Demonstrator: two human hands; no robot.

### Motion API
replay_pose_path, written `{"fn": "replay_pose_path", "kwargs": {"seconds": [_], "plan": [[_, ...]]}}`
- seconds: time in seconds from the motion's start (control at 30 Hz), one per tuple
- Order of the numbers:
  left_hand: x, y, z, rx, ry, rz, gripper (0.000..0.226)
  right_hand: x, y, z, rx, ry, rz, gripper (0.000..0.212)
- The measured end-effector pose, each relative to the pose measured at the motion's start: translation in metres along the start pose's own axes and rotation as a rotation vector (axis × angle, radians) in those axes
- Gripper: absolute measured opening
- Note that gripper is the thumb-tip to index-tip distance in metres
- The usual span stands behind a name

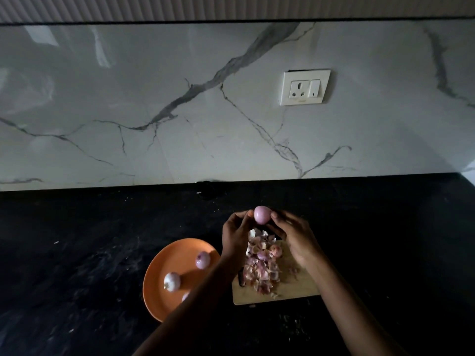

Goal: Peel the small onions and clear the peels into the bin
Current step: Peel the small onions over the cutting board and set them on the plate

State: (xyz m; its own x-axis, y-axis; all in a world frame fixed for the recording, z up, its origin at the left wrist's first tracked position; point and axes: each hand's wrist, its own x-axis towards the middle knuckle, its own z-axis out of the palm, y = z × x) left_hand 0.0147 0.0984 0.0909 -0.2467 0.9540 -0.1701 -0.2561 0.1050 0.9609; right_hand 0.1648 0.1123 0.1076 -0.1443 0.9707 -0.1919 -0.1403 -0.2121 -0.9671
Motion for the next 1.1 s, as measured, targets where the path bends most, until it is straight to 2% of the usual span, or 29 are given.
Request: {"fn": "replay_pose_path", "kwargs": {"seconds": [0.07, 0.17, 0.27, 0.33, 0.4, 0.5, 0.53, 0.67, 0.8, 0.97, 1.03, 1.1], "plan": [[0.0, 0.001, 0.002, 0.019, 0.027, -0.004, 0.017, 0.0, 0.001, 0.002, 0.012, 0.016, -0.013, 0.034], [0.001, -0.001, 0.004, -0.002, 0.049, -0.026, 0.019, 0.0, 0.002, 0.004, 0.034, 0.014, -0.04, 0.038], [0.003, 0.002, 0.004, 0.006, 0.054, -0.053, 0.036, -0.001, 0.001, 0.005, 0.042, 0.033, -0.057, 0.041], [0.002, 0.006, 0.002, 0.047, 0.006, -0.056, 0.037, -0.001, 0.0, 0.005, 0.044, 0.065, -0.075, 0.041], [0.002, 0.011, -0.002, 0.045, -0.076, -0.048, 0.027, 0.001, -0.001, 0.003, 0.044, 0.103, -0.103, 0.037], [0.003, 0.009, -0.009, 0.069, -0.275, 0.028, 0.035, 0.004, -0.003, 0.002, 0.068, 0.163, -0.107, 0.021], [0.002, 0.009, -0.01, 0.059, -0.283, 0.023, 0.038, 0.005, -0.004, 0.002, 0.071, 0.181, -0.102, 0.017], [-0.006, 0.012, -0.007, -0.042, -0.188, -0.034, 0.039, 0.006, -0.006, 0.005, 0.083, 0.207, -0.068, 0.013], [-0.007, 0.01, -0.004, -0.061, -0.126, -0.021, 0.034, 0.004, -0.006, 0.008, 0.101, 0.211, -0.046, 0.01], [-0.006, 0.008, 0.0, -0.052, -0.095, 0.002, 0.04, 0.003, -0.003, 0.01, 0.133, 0.233, -0.012, 0.024], [-0.008, 0.006, 0.002, -0.029, -0.1, 0.007, 0.043, 0.004, -0.003, 0.01, 0.151, 0.243, 0.0, 0.022], [-0.008, 0.004, 0.002, 0.001, -0.081, 0.005, 0.034, 0.004, -0.005, 0.009, 0.174, 0.257, 0.009, 0.014]]}}
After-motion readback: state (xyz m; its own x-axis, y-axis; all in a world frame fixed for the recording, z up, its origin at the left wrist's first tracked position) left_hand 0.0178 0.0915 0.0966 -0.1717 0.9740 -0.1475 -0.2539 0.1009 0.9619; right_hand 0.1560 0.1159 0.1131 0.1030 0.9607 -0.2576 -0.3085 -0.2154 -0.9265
